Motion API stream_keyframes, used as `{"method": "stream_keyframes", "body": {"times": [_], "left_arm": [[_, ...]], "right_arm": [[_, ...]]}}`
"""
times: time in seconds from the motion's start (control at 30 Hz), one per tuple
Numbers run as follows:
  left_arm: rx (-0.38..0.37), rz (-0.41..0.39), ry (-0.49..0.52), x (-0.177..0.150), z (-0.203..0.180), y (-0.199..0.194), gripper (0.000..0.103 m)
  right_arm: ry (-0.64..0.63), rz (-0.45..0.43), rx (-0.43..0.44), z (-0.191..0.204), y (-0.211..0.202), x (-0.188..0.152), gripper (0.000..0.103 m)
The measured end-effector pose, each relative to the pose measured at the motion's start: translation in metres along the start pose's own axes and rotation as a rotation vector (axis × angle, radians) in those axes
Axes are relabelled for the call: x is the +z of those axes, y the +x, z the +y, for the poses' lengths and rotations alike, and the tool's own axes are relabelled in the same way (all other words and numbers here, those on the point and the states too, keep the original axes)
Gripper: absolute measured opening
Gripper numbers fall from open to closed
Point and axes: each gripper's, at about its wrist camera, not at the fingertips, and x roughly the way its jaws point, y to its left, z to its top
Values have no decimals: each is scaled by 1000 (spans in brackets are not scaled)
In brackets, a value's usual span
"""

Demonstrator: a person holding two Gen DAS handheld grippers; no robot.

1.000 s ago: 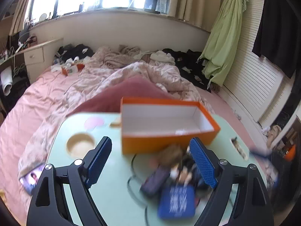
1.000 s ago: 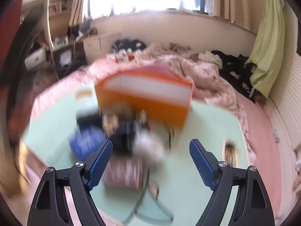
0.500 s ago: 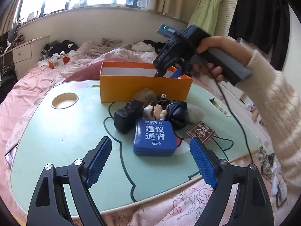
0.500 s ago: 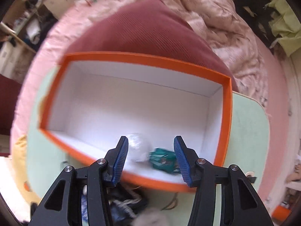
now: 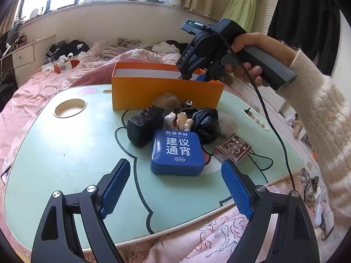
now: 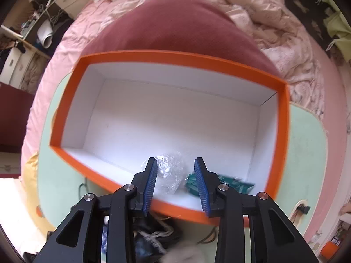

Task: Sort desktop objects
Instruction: 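Reach into the box and grasp the clear plastic bag, right gripper, then lift the plastic bag out and drop it onto the pile, right gripper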

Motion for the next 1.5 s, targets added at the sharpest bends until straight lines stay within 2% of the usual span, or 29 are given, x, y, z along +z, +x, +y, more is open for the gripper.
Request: {"method": "stream_keyframes", "body": {"times": [0.1,0.2,0.27,0.33,0.47,0.53,0.63,0.8,0.93,1.07,1.13,1.23,1.27,1.3,1.37,1.5], "left_arm": [[-4,4,-11,0,2,1,85],[-6,11,-13,-1,2,3,85],[-11,16,-16,-1,2,4,85],[-15,19,-19,-2,2,5,85],[-13,22,-24,-2,3,7,85],[-13,23,-26,-2,4,7,85],[-11,19,-28,-2,4,7,85],[-11,19,-33,-2,5,8,85],[-11,22,-47,-2,8,9,85],[-28,38,-63,-4,10,14,85],[-32,46,-65,-6,10,17,85],[-33,45,-66,-6,10,17,85],[-33,44,-66,-6,10,17,85],[-32,44,-66,-6,10,17,85],[-29,42,-70,-5,11,17,85],[-25,44,-83,-5,14,17,85]], "right_arm": [[-45,5,-51,11,1,1,36],[-51,13,-25,13,5,4,36],[-38,41,27,8,9,8,36],[7,71,91,-2,17,10,31],[68,69,216,-15,31,6,29],[73,32,229,-18,29,3,29],[65,-50,190,-18,16,-1,29],[57,-251,279,-16,-40,-18,29],[-26,-343,287,1,-81,-57,29],[-105,-383,287,15,-94,-104,29],[-124,-372,263,25,-85,-115,30],[-163,-410,153,30,-73,-129,31],[-174,-436,129,32,-71,-130,38],[-184,-466,107,33,-71,-133,52],[-178,-542,102,32,-74,-142,65],[-175,-625,120,24,-77,-171,68]]}}
